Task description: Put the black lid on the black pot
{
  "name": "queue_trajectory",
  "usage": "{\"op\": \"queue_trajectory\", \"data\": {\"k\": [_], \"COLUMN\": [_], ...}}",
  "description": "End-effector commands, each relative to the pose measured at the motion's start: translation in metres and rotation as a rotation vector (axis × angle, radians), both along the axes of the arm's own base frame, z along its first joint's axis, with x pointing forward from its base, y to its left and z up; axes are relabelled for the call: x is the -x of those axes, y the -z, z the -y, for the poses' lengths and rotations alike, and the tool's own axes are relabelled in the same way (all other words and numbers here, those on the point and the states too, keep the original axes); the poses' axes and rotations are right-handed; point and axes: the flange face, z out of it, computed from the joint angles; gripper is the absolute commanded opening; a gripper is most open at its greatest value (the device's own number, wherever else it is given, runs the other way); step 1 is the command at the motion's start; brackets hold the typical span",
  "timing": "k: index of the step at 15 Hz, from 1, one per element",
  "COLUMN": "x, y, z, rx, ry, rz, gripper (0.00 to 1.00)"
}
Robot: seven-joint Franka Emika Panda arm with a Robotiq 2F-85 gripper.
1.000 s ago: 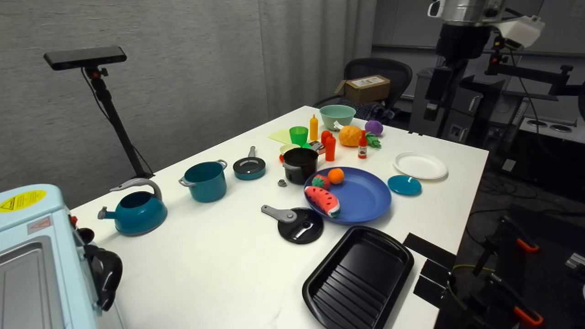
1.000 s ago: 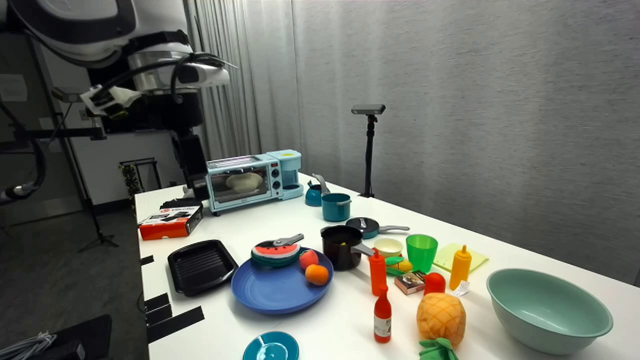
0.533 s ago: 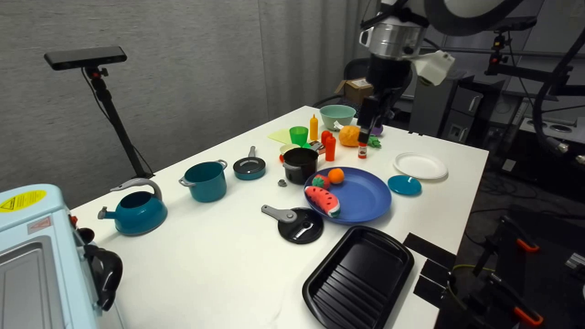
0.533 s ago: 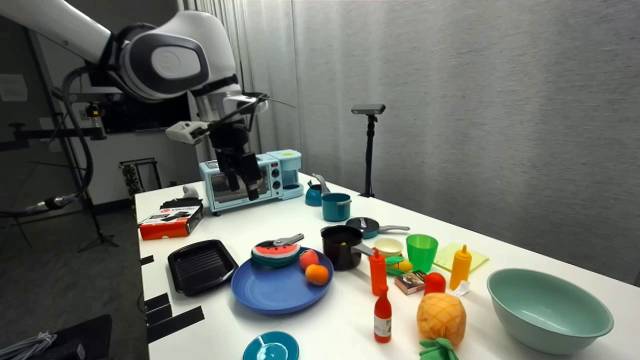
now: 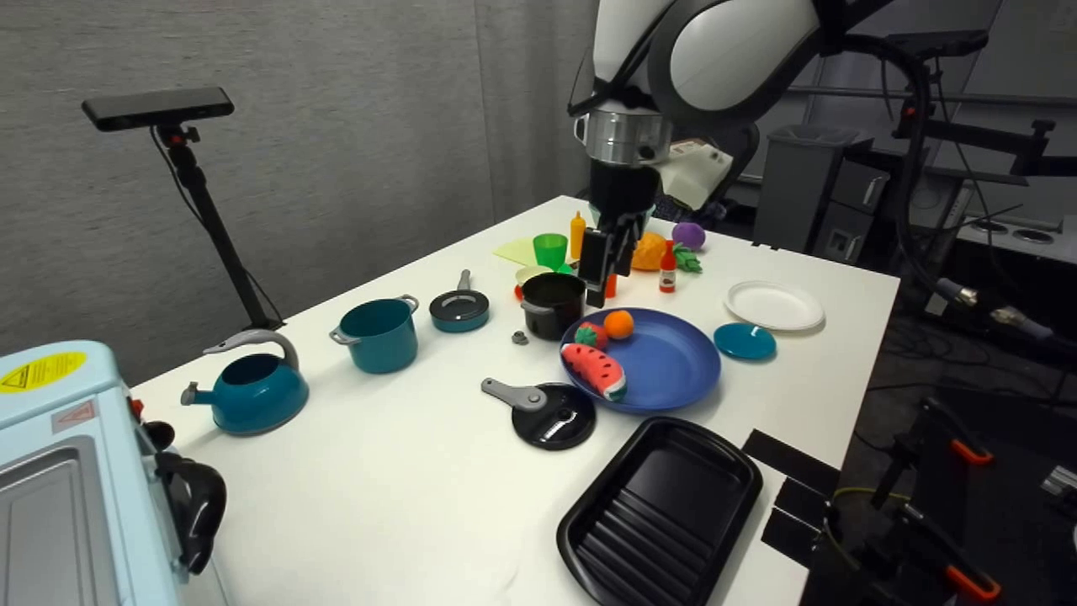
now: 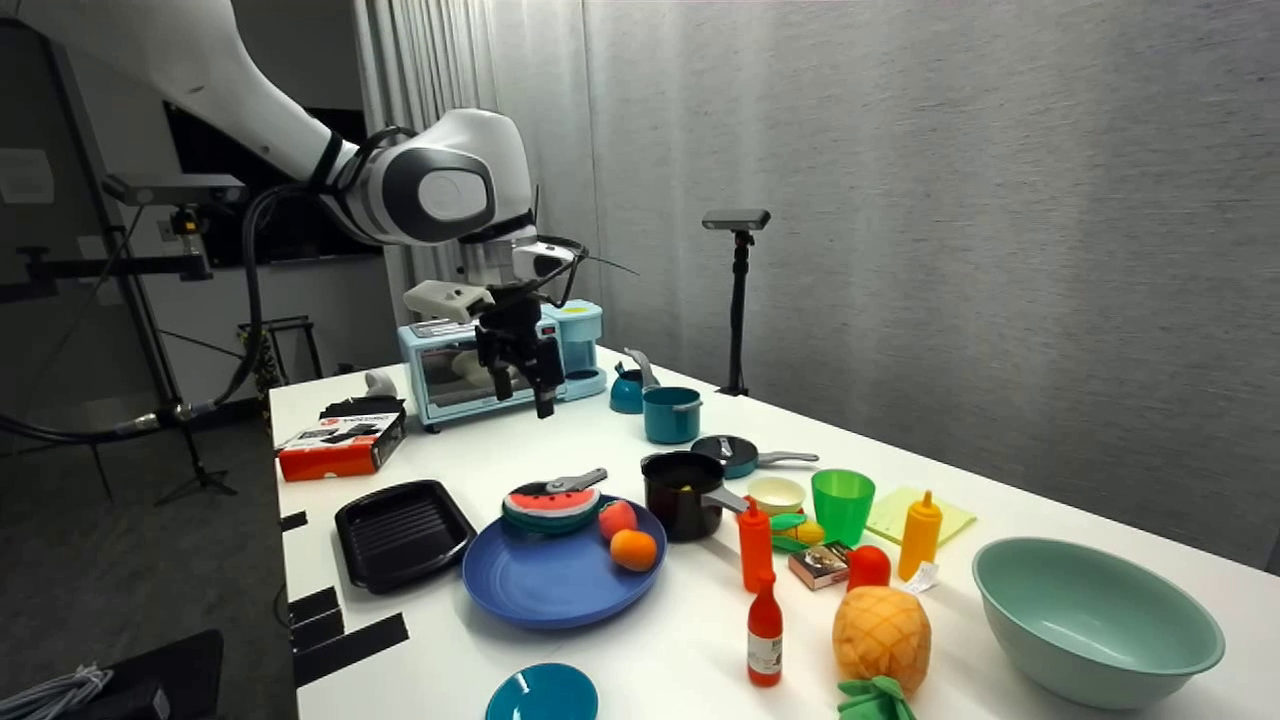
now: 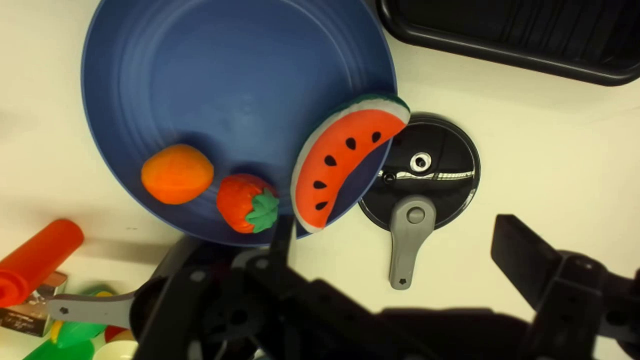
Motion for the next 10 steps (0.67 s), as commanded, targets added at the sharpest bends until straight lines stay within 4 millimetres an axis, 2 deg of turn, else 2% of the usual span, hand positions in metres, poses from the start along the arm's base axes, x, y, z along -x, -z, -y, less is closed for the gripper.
{"op": "queue_trajectory", "data": {"k": [1, 8, 10], "x": [0.0003, 0.0007, -0.0047], "y": [-0.0028, -0.0068, -0.0049], "z": [0.0009, 0.0008, 0.0009], "rx": [0.000, -0.001, 0.012], "ry": [0.002, 0.001, 0.020], "rz": [0.003, 0.010, 0.013], "gripper": [1.00, 1.00, 1.00]}}
